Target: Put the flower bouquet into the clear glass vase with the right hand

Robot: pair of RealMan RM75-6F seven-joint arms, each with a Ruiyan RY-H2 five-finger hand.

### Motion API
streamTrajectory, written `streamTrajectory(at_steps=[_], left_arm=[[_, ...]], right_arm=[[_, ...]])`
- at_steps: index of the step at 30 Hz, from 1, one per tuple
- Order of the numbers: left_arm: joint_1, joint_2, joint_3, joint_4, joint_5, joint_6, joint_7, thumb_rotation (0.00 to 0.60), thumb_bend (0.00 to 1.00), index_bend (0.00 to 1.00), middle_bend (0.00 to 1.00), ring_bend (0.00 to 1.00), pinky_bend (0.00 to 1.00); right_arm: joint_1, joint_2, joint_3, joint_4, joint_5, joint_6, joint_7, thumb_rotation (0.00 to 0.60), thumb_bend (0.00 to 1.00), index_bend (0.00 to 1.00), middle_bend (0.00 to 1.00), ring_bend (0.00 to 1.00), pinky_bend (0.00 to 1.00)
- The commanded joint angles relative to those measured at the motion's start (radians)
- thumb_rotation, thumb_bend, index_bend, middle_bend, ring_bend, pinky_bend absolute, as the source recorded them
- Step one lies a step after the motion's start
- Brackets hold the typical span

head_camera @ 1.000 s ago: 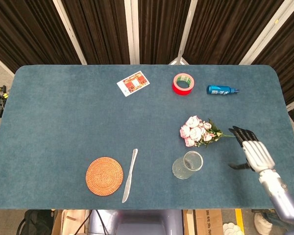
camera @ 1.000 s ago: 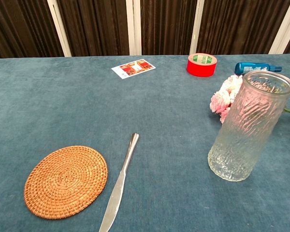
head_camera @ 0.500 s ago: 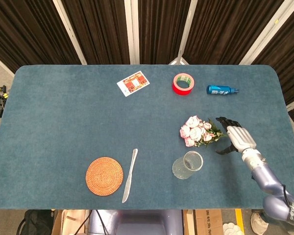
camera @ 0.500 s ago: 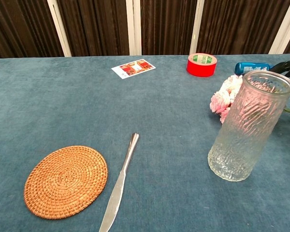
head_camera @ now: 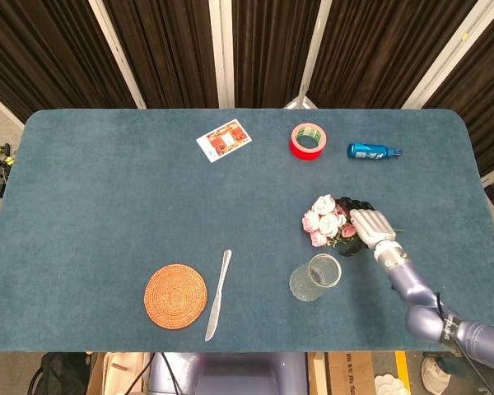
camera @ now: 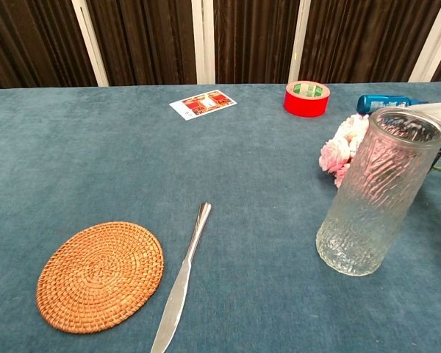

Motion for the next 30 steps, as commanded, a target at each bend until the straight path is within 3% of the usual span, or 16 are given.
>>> streamTrajectory(at_steps=[1, 11, 19, 23, 30], left_arm=[[-0.004, -0.001, 0.002, -0.002, 0.003, -0.006, 0.006, 0.6, 0.22, 0.12, 0.0, 0.0, 0.05], [-0.014, -0.004, 0.002, -0.005, -0.001, -0.023, 0.025, 0.6, 0.22, 0.12, 0.0, 0.0, 0.05], [-0.02, -0.011, 0.008, -0.008, 0.007, -0.03, 0.053, 0.6, 0.22, 0.12, 0.0, 0.0, 0.05], [-0.022, -0.013, 0.013, -0.01, 0.015, -0.032, 0.062, 0.6, 0.22, 0.12, 0.0, 0.0, 0.05], [-0.021, -0.012, 0.014, -0.012, 0.012, -0.031, 0.062, 0.6, 0.22, 0.12, 0.0, 0.0, 0.05]], right_arm=[[0.021, -0.032, -0.005, 0.027, 0.025, -0.009, -0.014, 0.6, 0.13, 0.03, 0.02, 0.01, 0.0], [0.071, -0.117, -0.004, 0.131, 0.077, 0.007, -0.043, 0.6, 0.13, 0.15, 0.15, 0.14, 0.0], [0.08, -0.152, -0.001, 0.171, 0.081, 0.043, -0.057, 0.6, 0.15, 0.24, 0.28, 0.32, 0.01], [0.077, -0.156, -0.004, 0.178, 0.074, 0.04, -0.053, 0.6, 0.21, 0.3, 0.33, 0.4, 0.07], [0.065, -0.154, -0.002, 0.185, 0.037, 0.027, -0.019, 0.6, 0.43, 0.46, 0.44, 0.51, 0.16]])
